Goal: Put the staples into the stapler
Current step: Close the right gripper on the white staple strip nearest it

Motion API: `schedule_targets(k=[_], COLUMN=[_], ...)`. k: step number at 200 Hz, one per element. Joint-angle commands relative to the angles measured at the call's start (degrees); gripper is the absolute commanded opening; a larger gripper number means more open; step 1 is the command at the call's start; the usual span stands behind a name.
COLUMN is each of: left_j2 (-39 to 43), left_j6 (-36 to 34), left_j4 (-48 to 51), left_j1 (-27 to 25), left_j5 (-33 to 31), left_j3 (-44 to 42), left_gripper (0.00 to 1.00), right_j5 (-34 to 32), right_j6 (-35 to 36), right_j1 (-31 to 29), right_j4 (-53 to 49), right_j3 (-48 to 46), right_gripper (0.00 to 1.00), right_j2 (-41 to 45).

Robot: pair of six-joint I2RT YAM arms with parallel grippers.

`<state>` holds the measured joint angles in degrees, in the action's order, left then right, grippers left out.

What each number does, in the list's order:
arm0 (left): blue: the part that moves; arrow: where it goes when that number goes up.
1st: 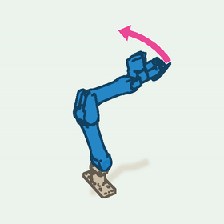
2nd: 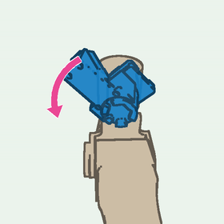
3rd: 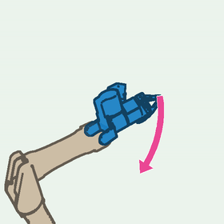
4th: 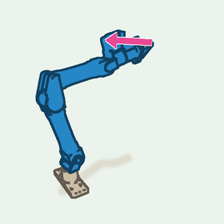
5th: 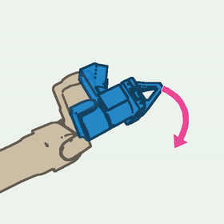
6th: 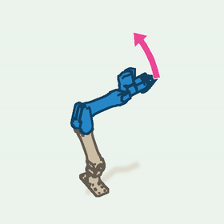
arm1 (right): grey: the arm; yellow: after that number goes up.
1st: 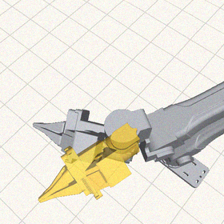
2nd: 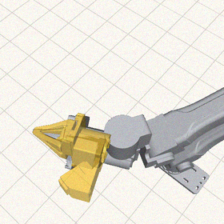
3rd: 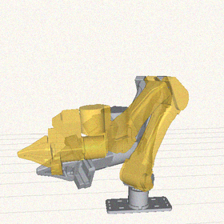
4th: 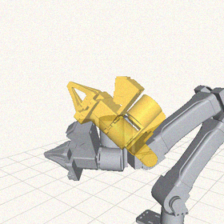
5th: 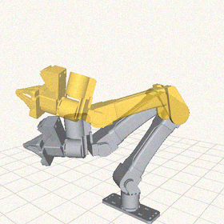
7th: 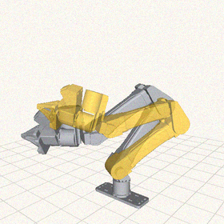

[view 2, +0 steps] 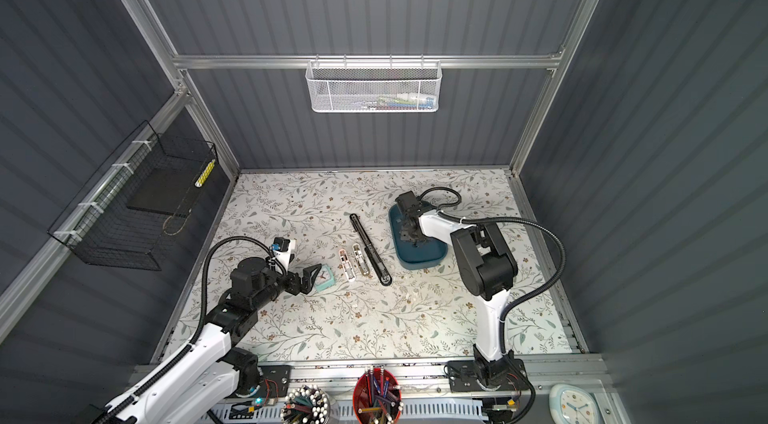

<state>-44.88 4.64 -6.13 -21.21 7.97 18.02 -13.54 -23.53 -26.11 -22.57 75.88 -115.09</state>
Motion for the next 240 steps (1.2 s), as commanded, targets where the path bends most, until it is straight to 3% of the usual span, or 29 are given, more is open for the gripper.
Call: schedule_targets(k=[1, 53, 111, 174, 214, 240], left_j2=[0.0, 0.0, 0.4, 0.4, 0.1, 0.1], left_j6=[-1.3, -1.2, -1.1, -1.1, -1.2, -1.2], left_j4=[-0.4, -0.5, -0.4, -0.3, -0.3, -0.4], left_j1=[0.3, 0.3, 0.3, 0.3, 0.3, 0.3], left_j5=[-0.3, 0.2, 0.5, -0.1, 0.1, 0.3], left_j3=[1.3, 1.3, 1.1, 1.3, 1.3, 1.3], left_gripper=[1.00, 1.00, 1.00, 1.00, 1.00, 1.00], right_j5=[-1.0, -3.1, 0.7, 4.4, 4.6, 4.3], right_j6=[-0.2, -0.6, -0.3, -0.6, -1.1, -1.2], right_j1=[-0.6, -0.6, -0.2, 0.6, 0.6, 0.6], right_j4=[-3.7, -4.2, -0.9, -0.5, -0.9, -1.1], right_j3=[-2.5, -6.3, -5.5, -4.2, -4.7, -4.4], right_gripper=[0.47, 0.48, 0.47, 0.37, 0.24, 0.23], right_j2=[1.7, 5.5, 4.4, 2.7, 2.4, 1.8])
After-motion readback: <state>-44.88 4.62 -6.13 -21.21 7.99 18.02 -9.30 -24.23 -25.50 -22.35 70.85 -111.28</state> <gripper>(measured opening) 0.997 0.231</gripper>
